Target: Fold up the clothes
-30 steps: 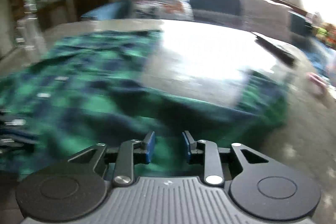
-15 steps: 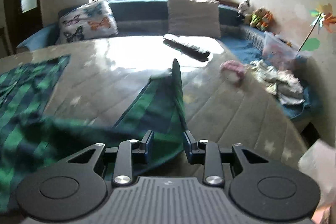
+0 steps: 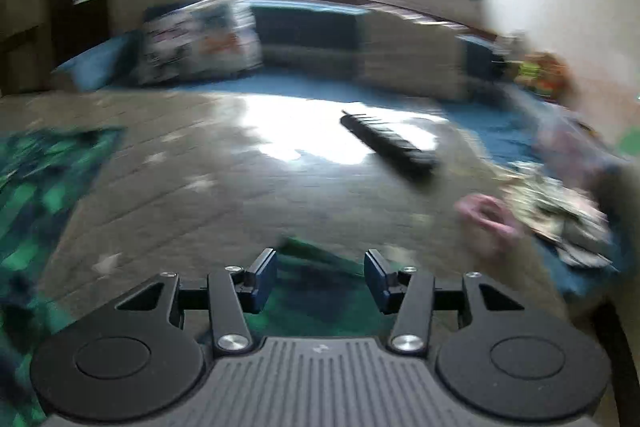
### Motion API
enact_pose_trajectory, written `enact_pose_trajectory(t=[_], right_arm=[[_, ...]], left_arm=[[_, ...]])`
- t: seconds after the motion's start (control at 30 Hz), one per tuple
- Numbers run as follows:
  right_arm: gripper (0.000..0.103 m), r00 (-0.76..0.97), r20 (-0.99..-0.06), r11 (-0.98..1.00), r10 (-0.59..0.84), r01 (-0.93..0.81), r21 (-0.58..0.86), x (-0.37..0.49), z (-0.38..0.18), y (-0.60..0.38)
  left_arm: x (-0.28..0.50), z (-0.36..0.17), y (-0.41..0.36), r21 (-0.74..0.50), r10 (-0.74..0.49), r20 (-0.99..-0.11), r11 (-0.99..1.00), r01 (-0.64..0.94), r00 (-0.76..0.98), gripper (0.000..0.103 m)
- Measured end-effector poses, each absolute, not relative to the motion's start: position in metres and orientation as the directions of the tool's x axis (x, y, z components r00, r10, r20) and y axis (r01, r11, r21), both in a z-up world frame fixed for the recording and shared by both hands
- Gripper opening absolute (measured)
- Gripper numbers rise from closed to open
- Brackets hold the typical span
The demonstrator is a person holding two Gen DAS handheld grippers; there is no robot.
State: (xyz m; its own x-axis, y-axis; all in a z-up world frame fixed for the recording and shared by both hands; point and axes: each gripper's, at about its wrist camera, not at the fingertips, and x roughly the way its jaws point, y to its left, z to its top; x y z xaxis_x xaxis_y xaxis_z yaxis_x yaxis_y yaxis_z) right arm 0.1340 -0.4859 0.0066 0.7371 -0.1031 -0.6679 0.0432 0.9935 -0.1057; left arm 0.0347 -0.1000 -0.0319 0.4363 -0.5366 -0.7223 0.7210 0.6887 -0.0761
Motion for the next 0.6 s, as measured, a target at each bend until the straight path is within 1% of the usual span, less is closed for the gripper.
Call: enact_pose_trajectory(t=[0.03,0.13,0.27,0.3,0.33,0.37,0.4,0.43,0.6], right_arm=[[0.049,0.725,-0.685,0.995,-0.065,-0.009,-0.103,0.142,0.005,-0.483],[0.049,0.690,-0.723,0.991,-0.037,-0.070,-0.118,0.160,-0.005,-0.485],[0.047,0.672,-0.740,0.993,-0.014,-0.075,-0.087,0.172,-0.015,-0.495],[0.043,0.678,-0.735,0.994,-0.004,-0.079,-0.078,0.173,-0.017,-0.496],[0.024,0.684,-0.729,0.994,0.006,-0.082,-0.069,0.174,-0.019,-0.497],[0.017,0.690,-0.723,0.994,0.011,-0.085,-0.066,0.175,-0.021,-0.499],[0.007,0.696,-0.718,0.994,-0.001,-0.077,-0.077,0.176,-0.021,-0.498],[0.000,0.703,-0.711,0.994,-0.015,-0.067,-0.088,0.176,-0.020,-0.497],[0.000,0.745,-0.636,0.979,-0.201,0.132,-0.155,0.177,-0.011,-0.515]], left_arm=[[0.034,-0.032,-0.101,-0.074,-0.535,-0.724,0.689,0.721,0.436,0.030],[0.035,-0.031,-0.101,-0.077,-0.534,-0.725,0.690,0.720,0.435,0.032],[0.035,-0.031,-0.102,-0.076,-0.532,-0.727,0.690,0.720,0.433,0.032],[0.035,-0.031,-0.102,-0.075,-0.532,-0.728,0.689,0.720,0.433,0.032],[0.035,-0.031,-0.102,-0.074,-0.531,-0.728,0.689,0.721,0.433,0.032],[0.035,-0.031,-0.102,-0.074,-0.531,-0.728,0.689,0.721,0.433,0.032],[0.035,-0.031,-0.102,-0.074,-0.532,-0.728,0.689,0.721,0.433,0.032],[0.035,-0.032,-0.102,-0.075,-0.532,-0.728,0.689,0.721,0.432,0.032],[0.034,-0.032,-0.102,-0.075,-0.532,-0.727,0.690,0.720,0.434,0.032]])
